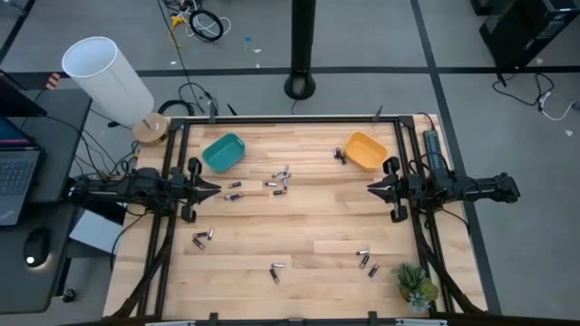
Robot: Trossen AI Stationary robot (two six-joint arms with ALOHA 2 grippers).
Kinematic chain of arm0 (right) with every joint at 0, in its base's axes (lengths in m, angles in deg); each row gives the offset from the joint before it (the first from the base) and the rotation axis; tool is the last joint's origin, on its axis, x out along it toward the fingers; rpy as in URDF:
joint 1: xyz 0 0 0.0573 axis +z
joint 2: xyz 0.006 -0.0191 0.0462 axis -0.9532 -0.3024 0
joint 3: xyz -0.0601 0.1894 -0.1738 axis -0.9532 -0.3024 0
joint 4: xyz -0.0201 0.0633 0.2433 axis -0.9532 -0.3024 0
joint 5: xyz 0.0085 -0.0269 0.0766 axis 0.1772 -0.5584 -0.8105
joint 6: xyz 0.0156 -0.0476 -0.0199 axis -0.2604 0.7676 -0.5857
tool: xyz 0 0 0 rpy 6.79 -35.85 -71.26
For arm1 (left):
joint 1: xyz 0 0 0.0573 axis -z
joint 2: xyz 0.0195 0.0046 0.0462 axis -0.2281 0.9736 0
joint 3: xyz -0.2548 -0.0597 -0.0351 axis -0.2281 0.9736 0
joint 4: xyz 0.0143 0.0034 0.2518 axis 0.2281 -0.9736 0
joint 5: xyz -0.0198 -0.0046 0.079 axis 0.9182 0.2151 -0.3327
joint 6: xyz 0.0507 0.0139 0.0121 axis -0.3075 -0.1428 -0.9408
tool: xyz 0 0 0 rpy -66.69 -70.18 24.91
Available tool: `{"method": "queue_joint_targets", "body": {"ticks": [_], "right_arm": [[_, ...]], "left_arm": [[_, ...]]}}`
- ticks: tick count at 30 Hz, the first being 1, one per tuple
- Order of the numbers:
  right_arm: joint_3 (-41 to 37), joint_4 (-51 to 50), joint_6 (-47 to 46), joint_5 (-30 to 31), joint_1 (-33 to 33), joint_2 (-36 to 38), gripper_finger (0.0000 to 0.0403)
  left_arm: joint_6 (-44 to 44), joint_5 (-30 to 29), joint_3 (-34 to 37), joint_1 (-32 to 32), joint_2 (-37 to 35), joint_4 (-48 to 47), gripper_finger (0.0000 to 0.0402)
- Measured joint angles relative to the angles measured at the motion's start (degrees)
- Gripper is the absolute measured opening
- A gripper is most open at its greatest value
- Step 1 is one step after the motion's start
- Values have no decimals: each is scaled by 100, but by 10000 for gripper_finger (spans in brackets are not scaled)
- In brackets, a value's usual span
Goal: Sort batteries
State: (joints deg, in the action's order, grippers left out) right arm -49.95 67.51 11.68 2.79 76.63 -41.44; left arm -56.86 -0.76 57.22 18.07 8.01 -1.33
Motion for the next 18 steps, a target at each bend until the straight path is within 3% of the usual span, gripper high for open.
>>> {"method": "queue_joint_targets", "body": {"ticks": [13,18], "right_arm": [[0,-1,0,0,0,0,48],[0,0,0,0,0,0,50]], "left_arm": [[-2,-1,0,0,0,21,53],[-138,-2,0,0,0,537,53]]}}
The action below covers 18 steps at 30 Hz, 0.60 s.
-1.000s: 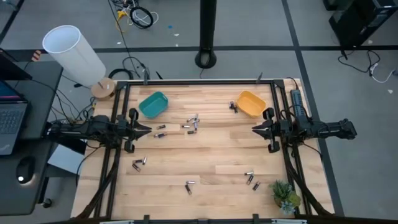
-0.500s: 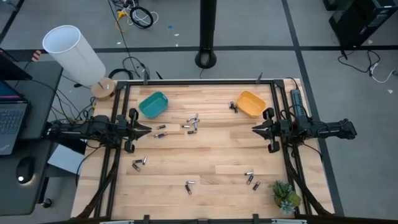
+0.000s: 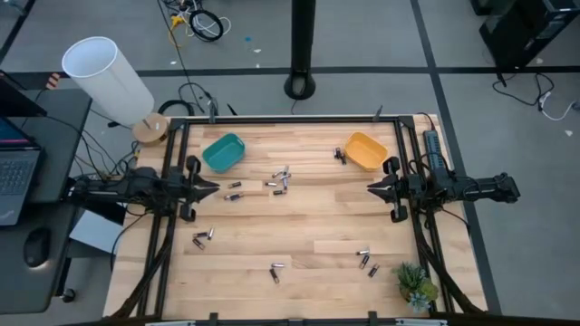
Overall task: Sort batteries
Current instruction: Put the black battery into the blue bin
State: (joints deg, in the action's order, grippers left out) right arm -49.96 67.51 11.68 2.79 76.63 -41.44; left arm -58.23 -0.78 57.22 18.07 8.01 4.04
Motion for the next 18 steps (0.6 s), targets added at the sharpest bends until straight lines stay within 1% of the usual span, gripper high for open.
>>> {"method": "queue_joint_targets", "body": {"ticks": [3,5,7,9,11,13,15,18], "right_arm": [[0,0,0,0,0,0,50],[0,0,0,0,0,1,48],[0,-2,0,0,0,1,48],[0,0,0,0,0,-1,48],[0,0,0,0,0,-1,50],[0,0,0,0,0,1,50],[0,3,11,7,0,0,49],[0,5,29,71,-7,-1,48]], "left_arm": [[79,-63,0,0,2,395,53],[489,-369,0,0,4,708,53],[1138,-794,-2,0,2,918,53],[2063,-1185,-2,0,4,1047,53],[3013,-1578,-7,0,0,1025,53],[3727,-1936,-7,0,7,858,53],[4072,-2261,-7,0,7,719,53],[3997,-2428,-7,0,5,746,53]]}}
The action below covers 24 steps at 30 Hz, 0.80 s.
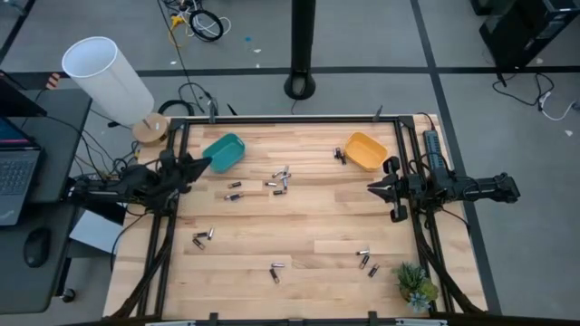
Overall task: Sort batteries
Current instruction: Put the black battery into the blue bin
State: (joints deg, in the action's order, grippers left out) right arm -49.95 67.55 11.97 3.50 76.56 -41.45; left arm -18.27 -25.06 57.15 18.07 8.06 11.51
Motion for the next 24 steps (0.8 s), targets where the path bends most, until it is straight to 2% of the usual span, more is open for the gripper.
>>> {"method": "queue_joint_targets", "body": {"ticks": [2,4,8,10,13,15,18,20,24], "right_arm": [[-1,30,-6,103,-3,1,48],[-2,337,-176,252,-4,-4,49],[-2,1603,-252,600,-4,-22,50],[-2,2402,-340,772,-6,-26,48],[6,3583,-421,1791,-64,-86,44],[20,4120,-813,2897,-119,-131,40],[134,4096,-1116,4572,-176,-129,31],[144,3934,-1141,4956,-175,-136,27],[153,3620,-1564,4683,-162,-179,25]], "left_arm": [[-86,-82,0,0,-1,35,53],[264,-344,0,0,18,204,53],[1329,-917,0,-2,50,577,53],[1444,-1096,0,-2,49,705,53],[1393,-1333,2,-2,51,808,53],[1391,-1452,2,-2,51,827,53],[1271,-1540,4,-2,51,821,53],[1238,-1605,4,-1,51,821,53],[1238,-1616,7,-2,51,828,53]]}}
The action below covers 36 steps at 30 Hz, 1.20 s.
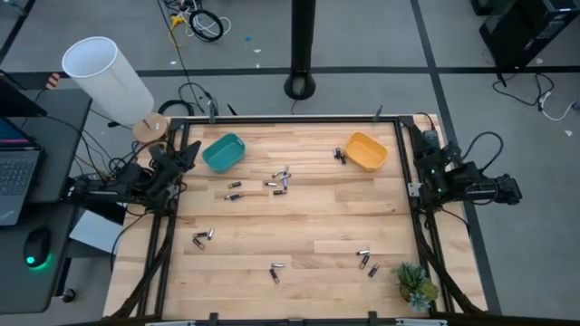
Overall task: Sort batteries
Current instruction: Put the black battery into the blue bin
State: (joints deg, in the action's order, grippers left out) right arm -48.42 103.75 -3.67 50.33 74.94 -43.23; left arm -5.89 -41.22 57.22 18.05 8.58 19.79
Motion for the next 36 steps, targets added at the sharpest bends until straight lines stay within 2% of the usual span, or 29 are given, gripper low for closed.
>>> {"method": "queue_joint_targets", "body": {"ticks": [3,5,8,11,14,16,22,25,29,33,36], "right_arm": [[53,-453,-485,-746,0,-202,22],[367,-1211,-849,-1192,0,-494,15],[1178,-2914,-1268,-1597,0,-1153,6],[2185,-4516,-1250,-2044,0,-2013,7],[3039,-5615,-1049,-2474,-75,-2838,13],[3474,-6101,-1089,-2703,-190,-3337,18],[4206,-6371,-631,-3693,-539,-4522,28],[4537,-6371,-627,-3734,-639,-4956,14],[4877,-6378,-715,-3900,-819,-5358,6],[4966,-6363,-684,-4037,-967,-5572,34],[4966,-6363,-786,-4302,-1111,-5647,62]], "left_arm": [[0,0,0,0,19,76,53],[-31,1,-66,2,45,52,53],[-341,-45,-333,0,221,45,53],[-967,3,-791,0,561,-159,53],[-1553,137,-1316,0,921,-794,53],[-1650,138,-1575,1,1164,-1237,53],[-2274,429,-1894,0,1976,-1376,64],[-2126,456,-2090,0,2520,-1419,63],[-1804,908,-2537,-1,3270,-2081,37],[-1467,1282,-2886,-16,4033,-2775,10],[-1324,1908,-2920,-143,4577,-2891,20]]}}
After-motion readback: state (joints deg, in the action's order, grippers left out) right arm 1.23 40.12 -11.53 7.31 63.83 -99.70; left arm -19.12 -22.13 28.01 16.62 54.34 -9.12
